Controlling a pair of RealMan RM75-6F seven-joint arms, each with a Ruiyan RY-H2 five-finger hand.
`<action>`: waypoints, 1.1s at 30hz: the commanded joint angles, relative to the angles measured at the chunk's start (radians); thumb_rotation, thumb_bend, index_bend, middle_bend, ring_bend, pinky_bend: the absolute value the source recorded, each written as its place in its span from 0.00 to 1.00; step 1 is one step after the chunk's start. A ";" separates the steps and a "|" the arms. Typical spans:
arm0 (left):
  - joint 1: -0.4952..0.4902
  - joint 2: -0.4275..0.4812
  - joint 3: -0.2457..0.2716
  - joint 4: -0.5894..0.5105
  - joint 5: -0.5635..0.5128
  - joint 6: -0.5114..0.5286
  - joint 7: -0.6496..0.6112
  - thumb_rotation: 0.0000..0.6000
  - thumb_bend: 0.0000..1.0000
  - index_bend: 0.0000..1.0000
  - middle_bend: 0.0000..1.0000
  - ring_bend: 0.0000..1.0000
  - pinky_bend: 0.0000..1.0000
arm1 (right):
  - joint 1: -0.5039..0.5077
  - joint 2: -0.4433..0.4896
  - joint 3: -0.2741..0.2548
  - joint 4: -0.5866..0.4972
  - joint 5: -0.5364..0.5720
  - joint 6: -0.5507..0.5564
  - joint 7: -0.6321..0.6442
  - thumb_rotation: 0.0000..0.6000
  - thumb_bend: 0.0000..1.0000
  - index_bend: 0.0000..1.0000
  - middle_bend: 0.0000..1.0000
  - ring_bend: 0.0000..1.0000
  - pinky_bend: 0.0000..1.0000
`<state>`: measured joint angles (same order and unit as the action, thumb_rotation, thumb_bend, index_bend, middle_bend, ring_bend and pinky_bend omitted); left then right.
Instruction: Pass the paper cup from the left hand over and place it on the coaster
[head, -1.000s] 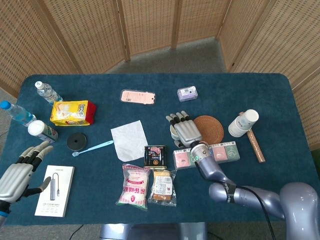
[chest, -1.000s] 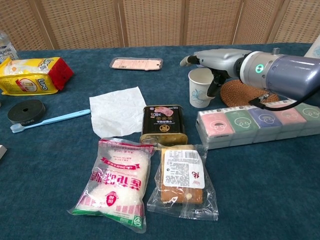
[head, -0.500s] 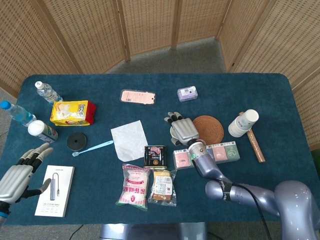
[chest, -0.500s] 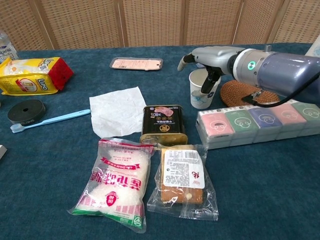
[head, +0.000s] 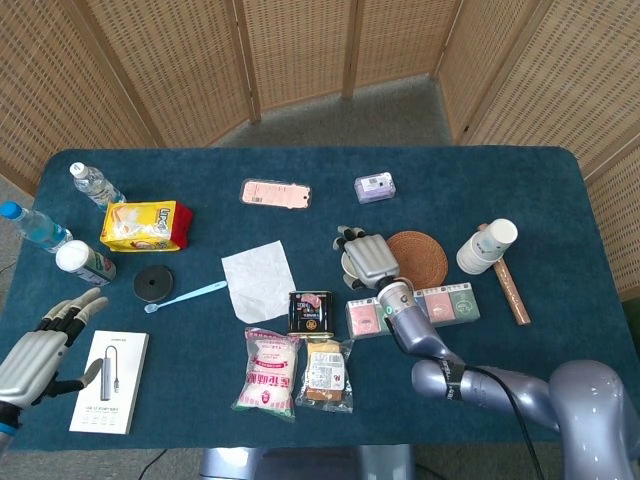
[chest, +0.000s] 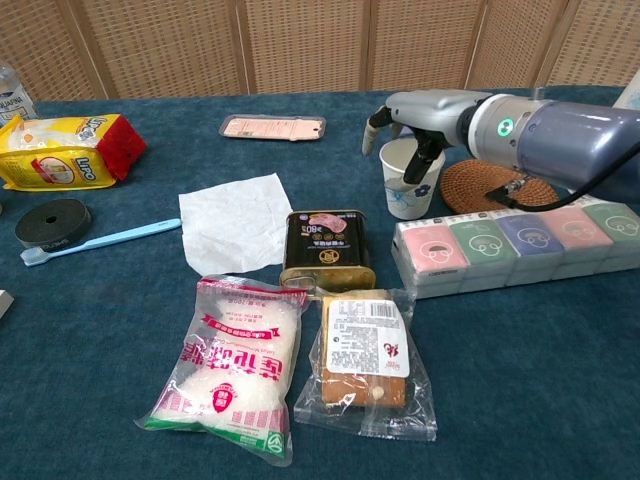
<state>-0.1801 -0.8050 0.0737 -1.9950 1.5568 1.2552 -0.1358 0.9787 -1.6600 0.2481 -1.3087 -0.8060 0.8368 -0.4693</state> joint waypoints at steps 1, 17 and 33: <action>0.005 -0.009 -0.004 0.009 0.008 0.016 -0.005 1.00 0.46 0.00 0.00 0.00 0.00 | 0.000 0.009 0.001 -0.003 -0.005 -0.002 0.008 1.00 0.39 0.30 0.16 0.19 0.46; 0.011 -0.029 0.006 -0.002 0.026 0.017 0.015 1.00 0.46 0.00 0.00 0.00 0.00 | -0.036 0.128 0.020 -0.028 -0.013 -0.013 0.095 1.00 0.39 0.30 0.16 0.19 0.46; 0.013 -0.028 0.007 -0.029 0.011 0.014 0.048 1.00 0.46 0.00 0.00 0.00 0.00 | -0.094 0.162 -0.023 0.051 -0.038 -0.034 0.166 1.00 0.39 0.30 0.16 0.19 0.45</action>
<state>-0.1672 -0.8333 0.0805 -2.0237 1.5677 1.2692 -0.0882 0.8869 -1.4981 0.2267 -1.2609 -0.8431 0.8049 -0.3062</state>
